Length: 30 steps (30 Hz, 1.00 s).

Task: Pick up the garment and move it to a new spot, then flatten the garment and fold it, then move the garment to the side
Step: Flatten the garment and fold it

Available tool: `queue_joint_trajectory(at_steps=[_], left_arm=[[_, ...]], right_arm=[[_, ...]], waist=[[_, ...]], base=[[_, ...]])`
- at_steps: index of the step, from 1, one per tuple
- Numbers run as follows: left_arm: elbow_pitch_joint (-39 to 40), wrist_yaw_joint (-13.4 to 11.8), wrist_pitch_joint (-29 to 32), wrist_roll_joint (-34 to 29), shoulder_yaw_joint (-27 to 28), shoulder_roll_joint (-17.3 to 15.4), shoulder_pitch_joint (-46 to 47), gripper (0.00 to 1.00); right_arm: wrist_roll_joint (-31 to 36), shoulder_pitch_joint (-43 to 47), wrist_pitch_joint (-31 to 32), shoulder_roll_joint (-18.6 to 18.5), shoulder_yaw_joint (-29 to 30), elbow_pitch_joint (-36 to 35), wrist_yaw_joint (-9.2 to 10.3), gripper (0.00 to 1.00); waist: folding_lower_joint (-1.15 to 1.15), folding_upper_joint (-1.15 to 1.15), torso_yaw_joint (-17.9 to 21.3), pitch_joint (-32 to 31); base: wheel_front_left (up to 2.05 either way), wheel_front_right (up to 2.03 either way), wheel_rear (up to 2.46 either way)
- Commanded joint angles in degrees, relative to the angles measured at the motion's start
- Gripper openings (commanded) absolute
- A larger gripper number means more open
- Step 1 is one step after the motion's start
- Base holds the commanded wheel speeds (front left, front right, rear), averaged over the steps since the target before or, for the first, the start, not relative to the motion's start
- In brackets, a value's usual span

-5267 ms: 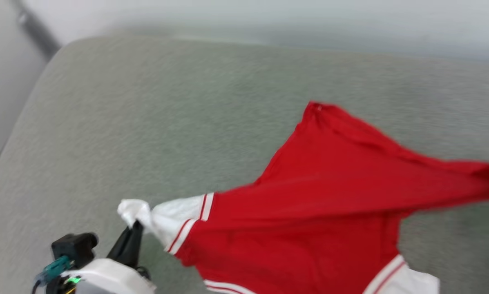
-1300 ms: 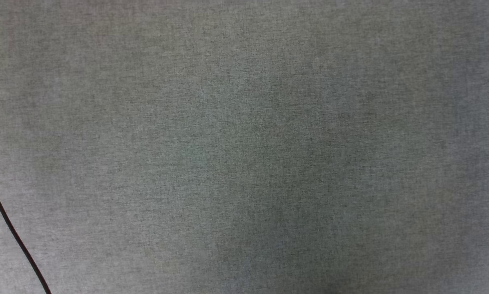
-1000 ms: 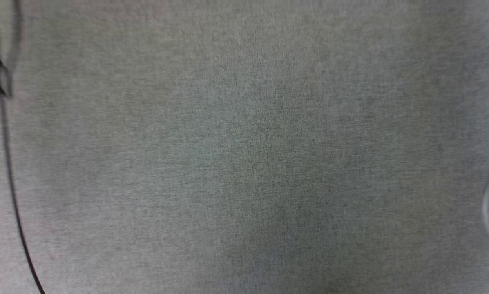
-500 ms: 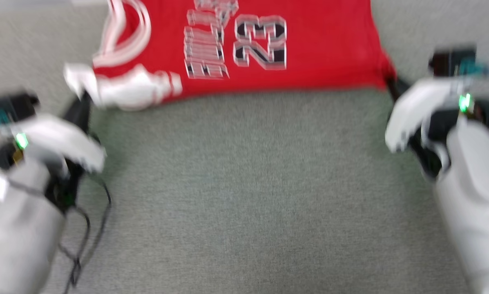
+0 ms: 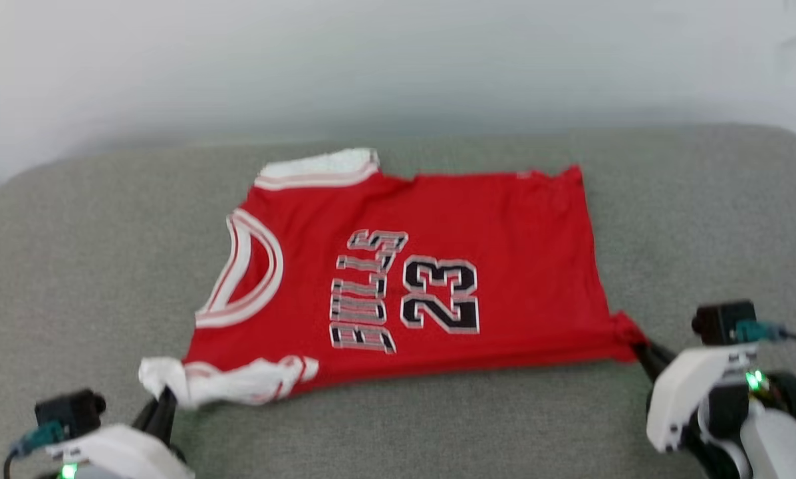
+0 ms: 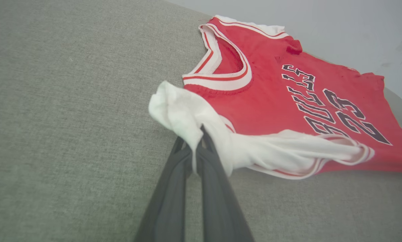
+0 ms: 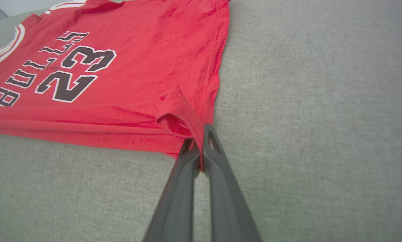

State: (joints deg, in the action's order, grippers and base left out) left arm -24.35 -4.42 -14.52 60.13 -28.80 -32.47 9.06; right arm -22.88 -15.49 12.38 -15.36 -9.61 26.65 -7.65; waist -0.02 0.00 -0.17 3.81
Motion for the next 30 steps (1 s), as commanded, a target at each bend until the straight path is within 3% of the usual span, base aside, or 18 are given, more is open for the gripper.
queue_joint_trajectory(at_steps=[1,10,15,22,30], left_arm=[[1.7,-2.0,0.3,0.6,0.8,-1.6,-2.9,0.0],[19.3,-11.4,5.0,4.7,1.2,-5.4,-19.1,0.0],[26.5,-14.8,6.0,5.2,2.4,-7.8,-22.5,0.0],[29.8,-14.0,6.8,1.9,1.6,-8.3,-14.9,0.0],[24.1,-10.6,7.4,-1.1,-0.2,-5.5,-3.7,0.0]], right_arm=[[0.3,3.1,0.7,-1.4,1.6,-1.2,0.3,0.0],[2.9,20.4,6.5,2.9,9.6,-14.9,0.29,0.0],[4.7,24.5,10.3,4.5,11.5,-21.2,0.27,0.0],[6.9,21.1,13.2,6.2,10.9,-24.3,0.22,0.0],[9.1,13.9,13.6,6.1,8.7,-21.9,0.19,0.0]], waist=[[0.02,0.0,-0.1,-2.4],[0.02,0.0,-1.1,-5.3],[0.02,0.0,-0.8,-5.1],[0.02,0.0,-0.6,-2.2],[0.02,0.0,-0.6,4.0]], base=[[0.0,0.0,0.0],[0.0,0.0,0.0],[0.0,0.0,0.0],[0.0,0.0,0.0],[0.0,0.0,0.0]])
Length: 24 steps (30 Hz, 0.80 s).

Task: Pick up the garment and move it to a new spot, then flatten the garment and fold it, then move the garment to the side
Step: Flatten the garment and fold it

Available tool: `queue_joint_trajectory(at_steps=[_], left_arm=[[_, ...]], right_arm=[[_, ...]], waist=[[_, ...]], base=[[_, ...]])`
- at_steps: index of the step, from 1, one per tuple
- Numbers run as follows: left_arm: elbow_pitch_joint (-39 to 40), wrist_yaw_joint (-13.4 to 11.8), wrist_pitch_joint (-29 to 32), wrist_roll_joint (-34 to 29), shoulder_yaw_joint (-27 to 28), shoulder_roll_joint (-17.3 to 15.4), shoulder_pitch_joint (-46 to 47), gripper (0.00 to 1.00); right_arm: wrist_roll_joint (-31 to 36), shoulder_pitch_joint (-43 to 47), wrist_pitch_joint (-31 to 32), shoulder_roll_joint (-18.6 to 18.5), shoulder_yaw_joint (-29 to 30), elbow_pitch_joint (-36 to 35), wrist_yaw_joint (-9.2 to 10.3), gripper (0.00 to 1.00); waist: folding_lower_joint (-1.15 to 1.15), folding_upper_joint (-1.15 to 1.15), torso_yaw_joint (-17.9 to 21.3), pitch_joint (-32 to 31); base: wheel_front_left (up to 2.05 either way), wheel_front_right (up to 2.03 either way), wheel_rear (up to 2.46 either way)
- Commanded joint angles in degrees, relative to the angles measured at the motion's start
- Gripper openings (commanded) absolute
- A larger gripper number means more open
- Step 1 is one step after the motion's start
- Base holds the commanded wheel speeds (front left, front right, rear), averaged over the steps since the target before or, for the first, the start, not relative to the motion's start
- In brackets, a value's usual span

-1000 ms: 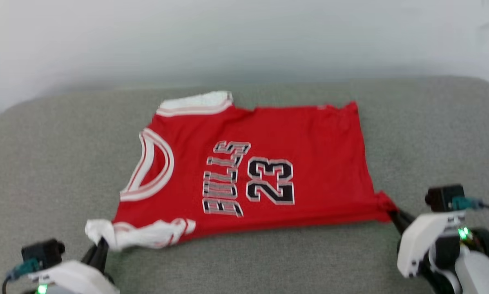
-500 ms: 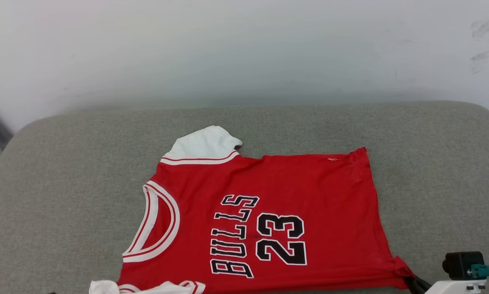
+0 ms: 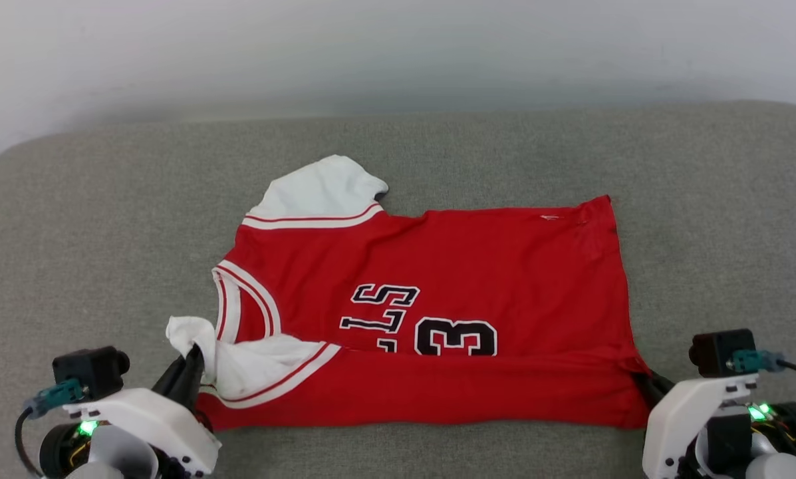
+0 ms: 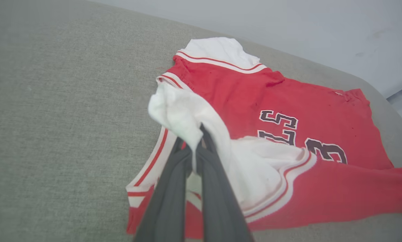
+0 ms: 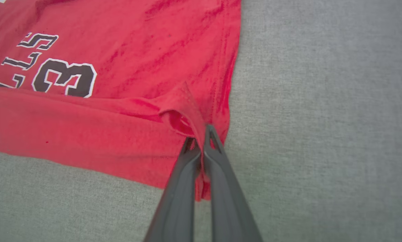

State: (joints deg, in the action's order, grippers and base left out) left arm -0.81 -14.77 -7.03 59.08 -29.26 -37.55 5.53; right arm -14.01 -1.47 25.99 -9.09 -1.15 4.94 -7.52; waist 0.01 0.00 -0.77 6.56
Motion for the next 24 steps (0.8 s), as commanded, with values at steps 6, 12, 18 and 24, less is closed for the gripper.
queue_joint_trajectory(at_steps=[6,12,18,24], left_arm=[[-8.0,3.9,1.0,0.1,-1.7,3.2,6.2,0.0],[-16.1,7.6,2.6,1.0,-3.3,6.1,10.2,0.0],[-20.6,9.5,2.7,1.8,-3.6,7.8,11.9,1.0],[-20.4,8.2,3.4,1.6,-2.6,5.1,11.4,1.0]], right_arm=[[0.8,-5.4,-0.6,-0.7,-2.6,4.1,0.06,0.0],[0.7,-8.3,-2.1,-1.3,-3.9,8.4,0.06,0.39],[-0.6,-9.0,-6.7,-1.6,-4.7,9.3,0.06,1.0],[-0.1,-7.4,-15.0,-0.1,-2.8,6.4,0.04,1.0]], waist=[[-0.01,0.0,-0.1,5.3],[-0.01,0.0,-0.2,7.0],[-0.01,0.0,-0.1,5.8],[-0.01,0.0,0.7,2.5]], base=[[0.0,0.0,0.0],[0.0,0.0,0.0],[0.0,0.0,0.0],[0.0,0.0,0.0]])
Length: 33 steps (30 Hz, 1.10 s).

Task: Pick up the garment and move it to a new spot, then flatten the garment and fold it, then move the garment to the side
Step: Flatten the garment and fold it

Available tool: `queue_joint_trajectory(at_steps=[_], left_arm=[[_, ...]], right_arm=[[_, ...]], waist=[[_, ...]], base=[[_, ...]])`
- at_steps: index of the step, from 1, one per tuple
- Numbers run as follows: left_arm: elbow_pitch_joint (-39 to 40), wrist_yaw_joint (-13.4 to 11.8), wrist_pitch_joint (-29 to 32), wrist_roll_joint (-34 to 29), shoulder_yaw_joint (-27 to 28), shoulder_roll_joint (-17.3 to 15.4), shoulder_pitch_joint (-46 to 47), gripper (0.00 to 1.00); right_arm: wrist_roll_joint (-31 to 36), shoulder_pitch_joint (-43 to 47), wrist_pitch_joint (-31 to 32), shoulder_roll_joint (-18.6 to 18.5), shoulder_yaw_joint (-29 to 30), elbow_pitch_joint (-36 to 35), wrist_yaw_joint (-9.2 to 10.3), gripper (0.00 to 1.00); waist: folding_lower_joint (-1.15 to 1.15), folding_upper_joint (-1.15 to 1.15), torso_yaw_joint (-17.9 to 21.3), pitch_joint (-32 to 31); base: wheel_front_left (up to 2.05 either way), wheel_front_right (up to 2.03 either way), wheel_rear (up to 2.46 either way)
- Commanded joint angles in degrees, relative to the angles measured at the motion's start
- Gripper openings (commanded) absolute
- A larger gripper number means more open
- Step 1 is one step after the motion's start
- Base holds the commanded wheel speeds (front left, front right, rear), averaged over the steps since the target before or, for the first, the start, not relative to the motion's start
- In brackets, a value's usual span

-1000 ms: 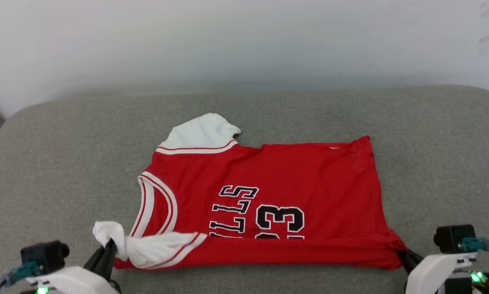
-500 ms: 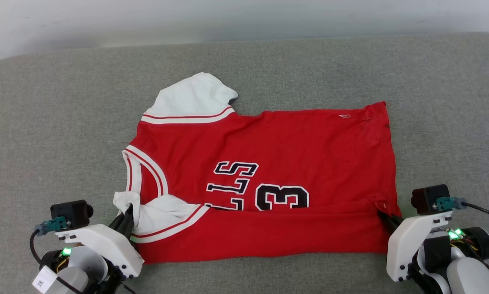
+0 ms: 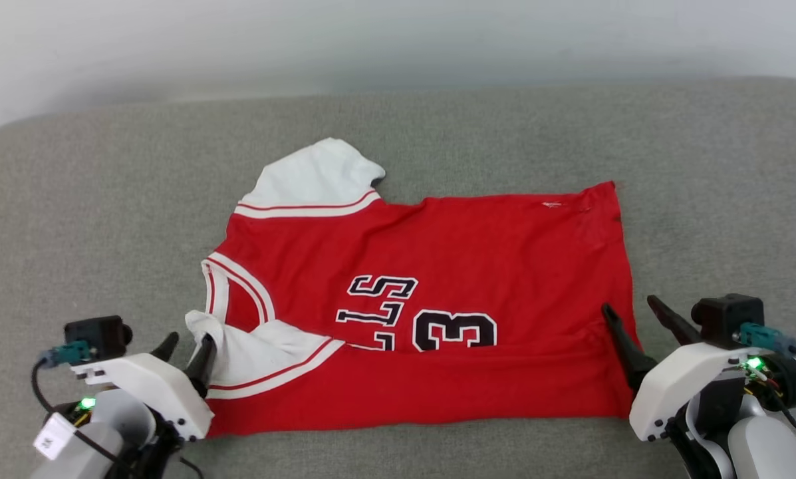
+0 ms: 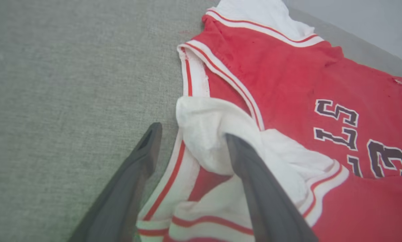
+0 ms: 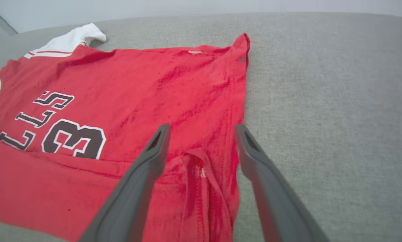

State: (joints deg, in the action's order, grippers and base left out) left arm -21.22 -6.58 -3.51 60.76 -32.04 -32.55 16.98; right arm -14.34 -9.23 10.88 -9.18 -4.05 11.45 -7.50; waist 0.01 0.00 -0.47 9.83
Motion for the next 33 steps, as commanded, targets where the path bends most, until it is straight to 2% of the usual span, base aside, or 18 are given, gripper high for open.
queue_joint_trajectory(at_steps=[1,6,13,18,25,29,33], left_arm=[[0.7,-0.4,0.5,0.2,0.3,-0.5,-0.5,1.0],[6.0,-3.5,5.7,1.0,0.8,-6.2,-3.1,1.0],[16.1,-5.5,18.3,4.4,-0.2,-15.5,-7.2,1.0],[21.9,-8.2,25.7,7.9,-0.5,-19.3,-9.8,1.0],[22.6,-10.1,28.2,10.2,-0.1,-19.7,-10.6,1.0],[20.0,-9.4,29.0,11.0,-0.3,-18.6,-9.7,1.0],[17.6,-7.5,30.5,11.9,-1.9,-16.3,-9.2,1.0]], right_arm=[[0.4,0.9,-0.9,0.2,0.3,-0.6,0.03,1.0],[1.8,3.7,-3.5,1.5,1.7,-3.9,0.03,1.0],[2.8,8.1,-2.7,3.2,2.2,-10.2,0.02,1.0],[3.4,9.8,-2.1,4.4,1.9,-14.6,0.02,1.0],[3.8,8.8,-2.7,5.6,0.8,-17.0,0.02,1.0],[3.7,8.2,-2.9,6.0,0.9,-16.9,0.02,1.0],[3.6,7.9,-3.1,6.2,1.8,-16.3,0.02,1.0]], waist=[[-0.01,0.0,0.6,-1.5],[-0.01,0.0,1.7,-5.1],[-0.01,0.0,2.9,-7.4],[-0.01,0.0,4.0,-6.0],[-0.01,0.0,5.9,-1.2],[-0.01,0.0,6.8,0.8],[-0.01,0.0,7.3,1.9]], base=[[0.0,0.0,0.0],[0.0,0.0,0.0],[0.0,0.0,0.0],[0.0,0.0,0.0],[0.0,0.0,0.0],[0.0,0.0,0.0],[0.0,0.0,0.0]])
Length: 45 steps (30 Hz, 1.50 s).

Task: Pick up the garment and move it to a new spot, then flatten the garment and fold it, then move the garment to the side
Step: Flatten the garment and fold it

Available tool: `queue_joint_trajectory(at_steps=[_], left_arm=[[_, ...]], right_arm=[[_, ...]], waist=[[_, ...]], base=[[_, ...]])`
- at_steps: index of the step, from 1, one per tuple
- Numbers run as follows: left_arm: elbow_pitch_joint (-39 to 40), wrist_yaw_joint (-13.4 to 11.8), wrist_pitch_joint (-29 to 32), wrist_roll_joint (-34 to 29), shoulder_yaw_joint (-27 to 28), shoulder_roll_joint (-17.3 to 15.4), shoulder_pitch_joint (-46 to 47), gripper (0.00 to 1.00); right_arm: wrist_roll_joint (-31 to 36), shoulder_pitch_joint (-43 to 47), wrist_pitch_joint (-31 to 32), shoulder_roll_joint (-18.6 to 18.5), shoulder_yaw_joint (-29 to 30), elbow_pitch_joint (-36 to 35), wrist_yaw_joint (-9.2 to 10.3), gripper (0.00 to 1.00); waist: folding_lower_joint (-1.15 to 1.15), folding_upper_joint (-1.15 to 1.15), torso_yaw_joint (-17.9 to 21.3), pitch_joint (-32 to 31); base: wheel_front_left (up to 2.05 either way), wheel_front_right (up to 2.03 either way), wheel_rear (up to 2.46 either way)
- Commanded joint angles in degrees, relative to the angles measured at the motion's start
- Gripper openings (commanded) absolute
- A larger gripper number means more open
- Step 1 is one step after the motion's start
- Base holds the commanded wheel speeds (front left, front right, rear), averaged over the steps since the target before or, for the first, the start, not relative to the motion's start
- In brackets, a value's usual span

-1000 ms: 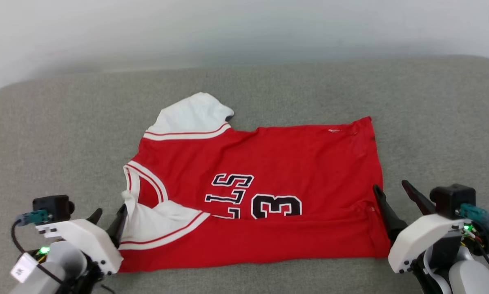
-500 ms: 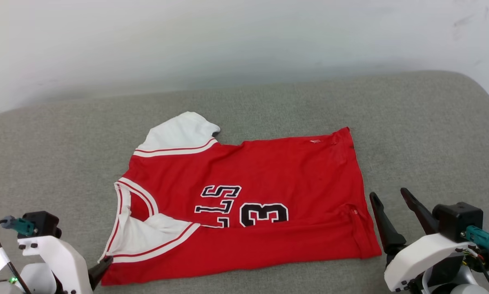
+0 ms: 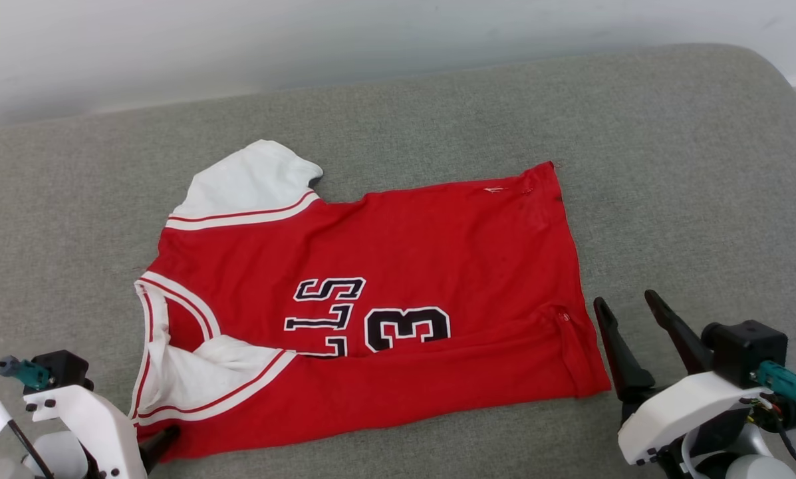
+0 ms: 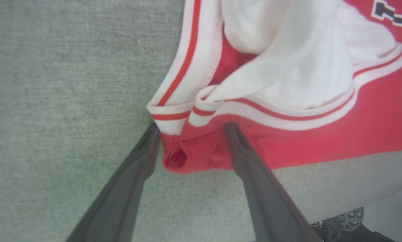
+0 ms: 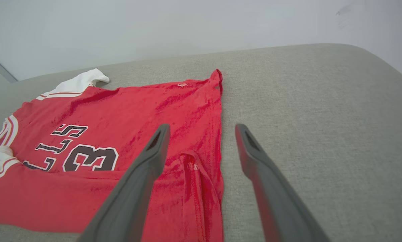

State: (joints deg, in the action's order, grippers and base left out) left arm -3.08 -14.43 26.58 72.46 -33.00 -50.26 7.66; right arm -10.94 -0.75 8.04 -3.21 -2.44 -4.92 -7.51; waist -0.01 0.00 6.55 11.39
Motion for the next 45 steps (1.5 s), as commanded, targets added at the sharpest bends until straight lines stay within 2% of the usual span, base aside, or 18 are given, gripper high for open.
queue_joint_trajectory(at_steps=[1,3,4,7,12,19,20,25,32,39,40,41,45], left_arm=[[-1.0,0.9,0.6,0.4,-1.3,2.1,0.3,0.78],[-1.6,2.2,0.4,0.5,-2.1,3.7,0.5,0.1],[-1.9,2.8,0.4,0.6,-2.3,4.4,0.7,0.0],[-2.7,3.4,-0.2,-0.2,-2.7,5.2,1.1,0.0],[-2.5,3.1,-3.3,-2.2,-1.8,4.5,1.6,0.0],[3.2,0.9,-6.5,-4.7,-0.3,2.1,1.1,0.0],[3.2,0.9,-6.5,-4.7,-0.3,2.1,1.1,0.0],[8.2,-0.5,-7.2,-6.0,0.5,0.9,2.0,0.0],[11.4,-1.4,-7.4,-7.2,0.4,1.2,3.2,0.0],[10.9,-0.9,-8.1,-6.8,0.3,2.1,2.7,0.0],[10.9,-0.8,-8.2,-6.6,0.3,2.3,2.6,0.0],[10.8,-0.7,-8.3,-6.4,0.3,2.5,2.5,0.0],[10.2,-0.4,-8.8,-6.4,0.2,2.8,2.2,0.0]], right_arm=[[0.2,-0.7,-0.4,0.3,0.5,0.2,0.04,1.0],[0.1,-0.8,-0.2,0.3,1.2,0.4,0.03,1.0],[0.0,-0.9,-0.2,0.3,1.7,0.4,0.03,1.0],[-0.4,-0.7,0.7,0.4,3.1,0.7,0.03,1.0],[-1.4,0.8,6.0,0.4,5.4,2.0,0.03,1.0],[-5.4,2.1,22.4,-3.3,5.6,4.0,0.03,1.0],[-5.4,2.1,22.4,-3.3,5.6,4.0,0.03,1.0],[-7.5,-0.3,30.3,-5.5,3.2,4.3,0.03,1.0],[-8.7,-4.9,33.4,-6.3,-0.4,8.9,0.04,1.0],[-10.5,-5.4,37.5,-5.0,-4.3,15.9,-0.06,1.0],[-11.1,-5.6,37.5,-4.9,-4.8,16.3,-0.06,0.29],[-11.5,-5.9,37.4,-4.8,-5.0,16.6,-0.08,0.0],[-12.0,-7.3,36.4,-5.6,-4.3,16.7,-0.04,0.0]], waist=[[0.01,0.0,0.3,0.4],[0.01,0.0,0.4,0.6],[0.01,0.0,0.3,0.6],[0.01,0.0,0.0,0.2],[0.01,0.0,-0.9,-1.6],[0.01,0.0,-2.6,-3.2],[0.01,0.0,-2.6,-3.2],[0.01,0.0,-4.2,-1.5],[0.01,0.0,-5.8,1.4],[0.01,0.0,-6.6,2.1],[0.01,0.0,-6.6,2.0],[0.01,0.0,-6.6,2.0],[0.01,0.0,-6.8,1.0]], base=[[0.0,0.0,0.0],[0.0,0.0,0.0],[0.0,0.0,0.0],[0.0,0.0,0.0],[0.0,0.0,0.0],[0.0,0.0,0.0],[0.0,0.0,0.0],[0.0,0.0,0.0],[0.0,0.0,0.0],[0.0,0.0,0.0],[0.0,0.0,0.0],[0.0,0.0,0.0],[0.0,0.0,0.0]])
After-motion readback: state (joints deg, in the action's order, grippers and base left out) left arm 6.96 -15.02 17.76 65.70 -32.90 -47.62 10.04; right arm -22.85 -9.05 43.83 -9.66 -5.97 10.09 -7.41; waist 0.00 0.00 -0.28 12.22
